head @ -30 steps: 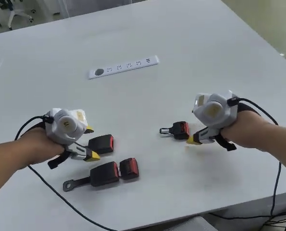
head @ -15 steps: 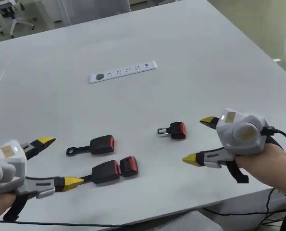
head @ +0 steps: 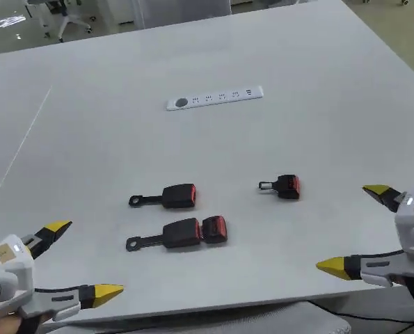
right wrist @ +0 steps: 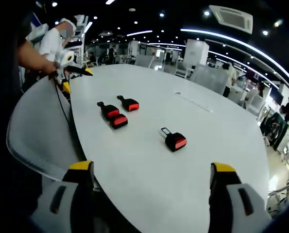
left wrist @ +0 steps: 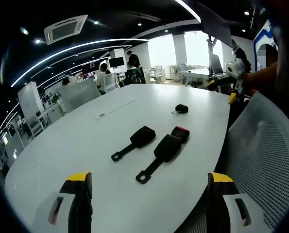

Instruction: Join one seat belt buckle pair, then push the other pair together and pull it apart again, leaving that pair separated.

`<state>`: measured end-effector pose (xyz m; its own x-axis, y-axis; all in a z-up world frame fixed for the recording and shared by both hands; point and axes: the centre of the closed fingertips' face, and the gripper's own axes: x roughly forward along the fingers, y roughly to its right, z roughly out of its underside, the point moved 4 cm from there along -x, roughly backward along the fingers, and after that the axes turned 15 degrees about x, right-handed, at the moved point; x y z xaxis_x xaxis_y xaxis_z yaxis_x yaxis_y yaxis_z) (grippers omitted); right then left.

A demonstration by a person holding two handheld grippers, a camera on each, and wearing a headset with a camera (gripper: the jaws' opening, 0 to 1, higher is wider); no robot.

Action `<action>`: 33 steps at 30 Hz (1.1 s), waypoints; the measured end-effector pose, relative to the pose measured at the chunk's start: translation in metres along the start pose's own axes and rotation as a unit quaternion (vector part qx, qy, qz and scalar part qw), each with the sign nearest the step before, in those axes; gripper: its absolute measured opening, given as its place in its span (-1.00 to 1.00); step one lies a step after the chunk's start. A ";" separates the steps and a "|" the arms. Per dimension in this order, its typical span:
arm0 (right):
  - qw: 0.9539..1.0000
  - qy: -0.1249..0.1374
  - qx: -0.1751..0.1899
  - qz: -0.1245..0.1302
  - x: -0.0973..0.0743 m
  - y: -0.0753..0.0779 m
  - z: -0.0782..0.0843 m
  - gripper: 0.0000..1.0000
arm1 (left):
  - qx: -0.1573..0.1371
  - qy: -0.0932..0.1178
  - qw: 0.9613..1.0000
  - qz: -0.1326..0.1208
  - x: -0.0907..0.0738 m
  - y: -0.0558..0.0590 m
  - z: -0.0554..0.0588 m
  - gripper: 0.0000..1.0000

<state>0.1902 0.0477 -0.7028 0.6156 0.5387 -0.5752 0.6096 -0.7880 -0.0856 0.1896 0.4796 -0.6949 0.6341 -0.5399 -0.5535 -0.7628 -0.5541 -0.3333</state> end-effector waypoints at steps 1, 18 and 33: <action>1.000 0.001 0.001 0.000 -0.002 -0.001 -0.001 1.00 | 0.001 -0.001 1.000 0.001 0.001 0.001 0.002 1.00; 1.000 -0.006 0.018 0.020 0.007 -0.003 -0.001 1.00 | 0.014 0.014 1.000 0.011 0.008 0.016 -0.006 0.97; 0.998 -0.005 0.059 0.028 0.022 -0.001 -0.002 1.00 | -0.015 0.014 1.000 0.015 0.012 0.012 0.005 0.98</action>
<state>0.2037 0.0609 -0.7134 0.6419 0.4898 -0.5900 0.5105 -0.8471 -0.1478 0.1875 0.4699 -0.7095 0.6153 -0.5740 -0.5403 -0.7771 -0.5569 -0.2933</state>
